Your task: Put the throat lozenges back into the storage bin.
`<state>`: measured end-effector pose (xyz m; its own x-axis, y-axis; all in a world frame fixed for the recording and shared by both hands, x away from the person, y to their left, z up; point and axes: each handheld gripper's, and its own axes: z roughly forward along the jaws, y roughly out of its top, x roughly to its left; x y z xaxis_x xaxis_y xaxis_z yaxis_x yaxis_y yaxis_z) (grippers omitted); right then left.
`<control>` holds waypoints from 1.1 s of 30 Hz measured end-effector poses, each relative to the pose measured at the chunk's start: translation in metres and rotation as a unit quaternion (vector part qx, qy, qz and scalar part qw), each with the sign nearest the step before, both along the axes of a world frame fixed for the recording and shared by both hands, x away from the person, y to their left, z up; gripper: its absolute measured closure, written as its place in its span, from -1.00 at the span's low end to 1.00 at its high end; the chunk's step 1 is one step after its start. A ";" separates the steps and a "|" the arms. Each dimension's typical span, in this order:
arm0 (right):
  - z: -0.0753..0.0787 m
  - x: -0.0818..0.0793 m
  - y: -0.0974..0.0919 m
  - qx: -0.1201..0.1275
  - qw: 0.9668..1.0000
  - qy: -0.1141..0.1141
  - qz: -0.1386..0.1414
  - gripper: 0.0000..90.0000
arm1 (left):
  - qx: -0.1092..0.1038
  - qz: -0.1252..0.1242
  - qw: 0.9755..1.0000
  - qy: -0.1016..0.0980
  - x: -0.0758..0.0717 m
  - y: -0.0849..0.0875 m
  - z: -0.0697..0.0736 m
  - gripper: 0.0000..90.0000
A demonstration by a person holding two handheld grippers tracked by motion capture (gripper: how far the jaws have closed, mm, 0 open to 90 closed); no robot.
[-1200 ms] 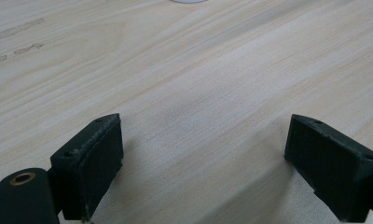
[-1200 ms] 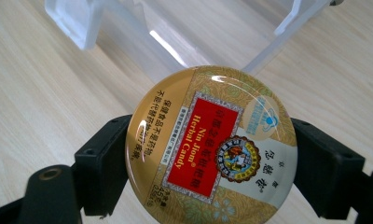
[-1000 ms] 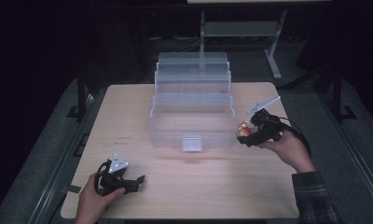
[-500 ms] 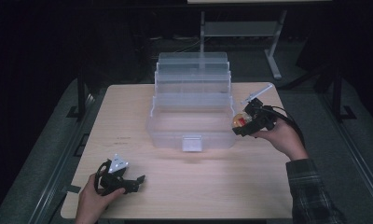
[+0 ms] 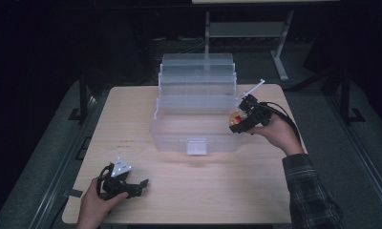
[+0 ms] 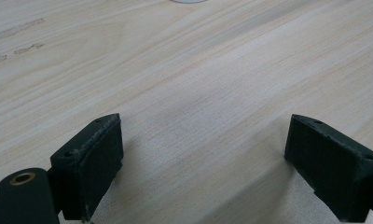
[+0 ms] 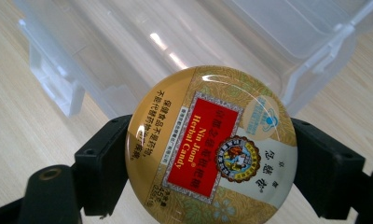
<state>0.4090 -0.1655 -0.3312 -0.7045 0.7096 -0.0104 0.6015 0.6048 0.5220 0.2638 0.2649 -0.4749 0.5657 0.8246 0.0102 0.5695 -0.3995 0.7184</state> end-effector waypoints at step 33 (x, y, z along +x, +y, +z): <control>-0.018 0.022 0.025 -0.018 0.999 0.028 0.006 -0.58 | 0.000 0.000 1.000 0.000 0.000 0.000 0.000 -0.77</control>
